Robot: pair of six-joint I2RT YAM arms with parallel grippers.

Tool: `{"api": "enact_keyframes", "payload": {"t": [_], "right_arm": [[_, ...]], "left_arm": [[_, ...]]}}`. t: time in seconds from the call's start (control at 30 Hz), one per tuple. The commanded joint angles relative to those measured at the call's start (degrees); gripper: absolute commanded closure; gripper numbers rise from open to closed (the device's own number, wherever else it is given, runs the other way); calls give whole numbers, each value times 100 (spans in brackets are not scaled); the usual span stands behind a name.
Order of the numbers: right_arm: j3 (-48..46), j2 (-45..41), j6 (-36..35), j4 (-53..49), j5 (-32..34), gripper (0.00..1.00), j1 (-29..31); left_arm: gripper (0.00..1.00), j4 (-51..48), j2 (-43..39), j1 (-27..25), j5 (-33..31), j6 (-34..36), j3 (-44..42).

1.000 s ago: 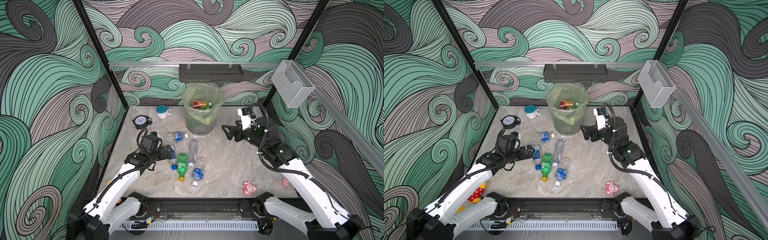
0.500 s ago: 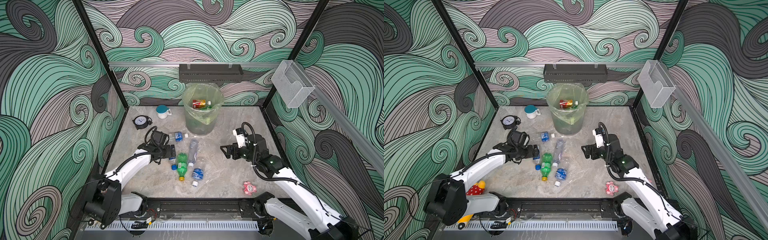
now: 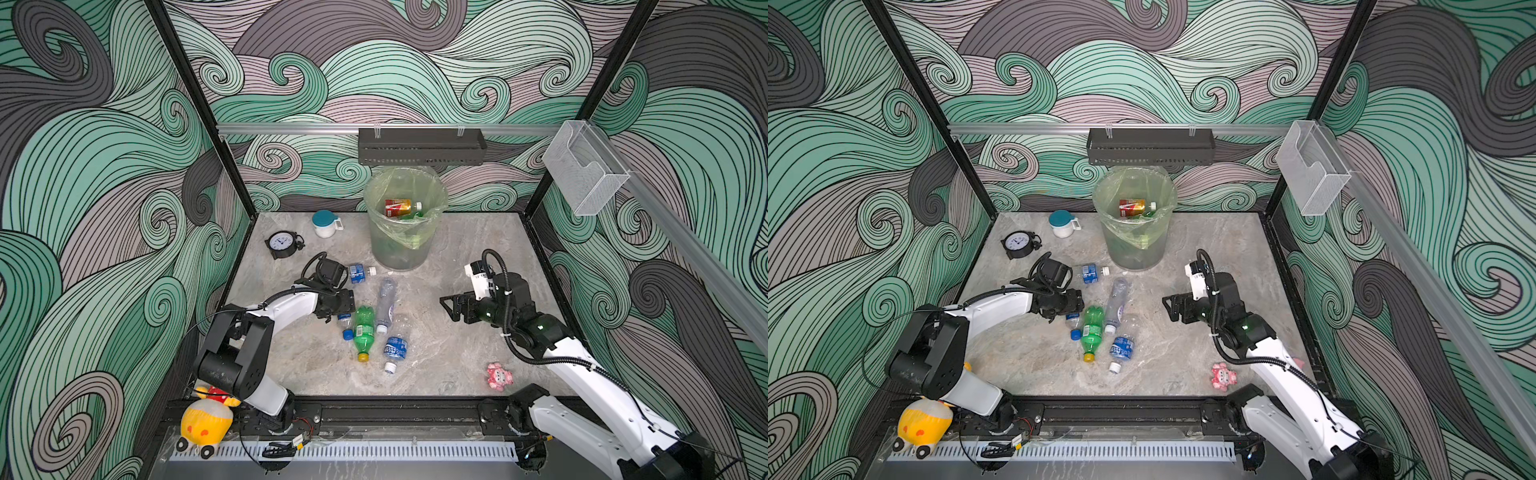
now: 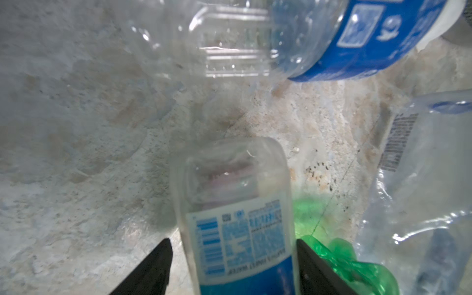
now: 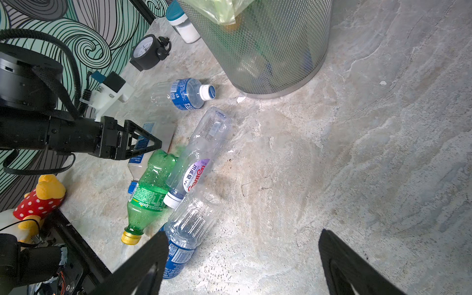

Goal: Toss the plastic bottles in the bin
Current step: 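Grasp the blue-capped clear water bottle with the left gripper, then lift the water bottle with the left gripper and release it over the bin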

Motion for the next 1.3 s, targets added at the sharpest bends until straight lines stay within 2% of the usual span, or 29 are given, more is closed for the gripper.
{"api": "enact_keyframes", "payload": {"t": [0.0,0.1,0.23,0.47,0.8,0.97,1.1,1.17,1.27], "right_arm": [[-13,70,66,131,-62,8,-19],[-26,104,79,173,-79,8,-7],[-34,205,74,214,-114,8,-10],[-90,384,145,346,-195,8,-6],[-202,704,170,512,-351,7,-6],[-323,764,190,624,-353,7,-6],[-336,822,167,662,-363,7,-6],[-339,868,189,710,-379,7,-6],[-321,918,205,738,-441,7,-6]], "left_arm": [[31,80,98,-47,-95,-107,139],[43,94,41,-52,-136,-87,61],[48,128,-197,-59,-234,-101,-130],[49,-161,-750,-60,-467,-111,-357],[50,-735,-2138,-44,-613,102,-537],[51,-936,-2840,-49,-336,221,-278],[50,-514,-3179,-38,-274,353,35],[50,-434,-2985,-40,-136,344,650],[51,-214,-2263,-51,336,361,1894]]}}
